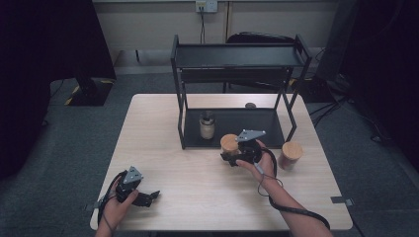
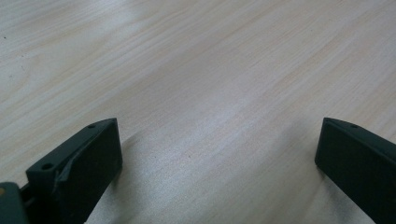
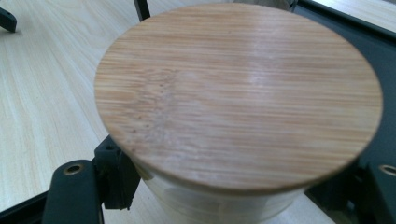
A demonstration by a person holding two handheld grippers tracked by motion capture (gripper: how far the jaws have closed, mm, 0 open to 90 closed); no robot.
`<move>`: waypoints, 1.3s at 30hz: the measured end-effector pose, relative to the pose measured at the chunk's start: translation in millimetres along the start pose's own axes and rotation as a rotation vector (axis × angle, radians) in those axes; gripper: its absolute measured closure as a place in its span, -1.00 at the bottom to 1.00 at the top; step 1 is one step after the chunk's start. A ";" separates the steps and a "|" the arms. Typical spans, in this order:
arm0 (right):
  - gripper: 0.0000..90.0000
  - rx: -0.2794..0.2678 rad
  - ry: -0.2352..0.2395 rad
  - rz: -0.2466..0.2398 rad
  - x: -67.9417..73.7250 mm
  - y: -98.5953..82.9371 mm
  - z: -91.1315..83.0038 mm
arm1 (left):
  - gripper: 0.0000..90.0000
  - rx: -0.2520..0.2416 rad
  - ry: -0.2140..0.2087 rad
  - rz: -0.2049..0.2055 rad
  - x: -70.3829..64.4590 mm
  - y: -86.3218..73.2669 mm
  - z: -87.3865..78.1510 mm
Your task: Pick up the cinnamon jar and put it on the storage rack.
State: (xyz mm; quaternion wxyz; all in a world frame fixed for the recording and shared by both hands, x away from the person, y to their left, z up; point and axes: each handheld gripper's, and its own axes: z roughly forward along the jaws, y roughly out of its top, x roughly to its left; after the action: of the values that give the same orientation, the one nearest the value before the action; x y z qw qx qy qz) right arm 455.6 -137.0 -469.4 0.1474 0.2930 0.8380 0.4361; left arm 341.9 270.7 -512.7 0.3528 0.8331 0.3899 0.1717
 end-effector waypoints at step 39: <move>-0.44 -0.009 -0.057 0.039 -27.4 27.5 17.9 | -1.00 0.000 0.000 0.001 0.1 0.0 0.0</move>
State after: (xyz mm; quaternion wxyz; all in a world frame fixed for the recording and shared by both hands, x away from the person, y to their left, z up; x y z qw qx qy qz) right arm 496.1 -130.1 -457.5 0.1640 0.3211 0.8255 0.4342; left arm 341.9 270.8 -512.7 0.3527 0.8333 0.3896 0.1717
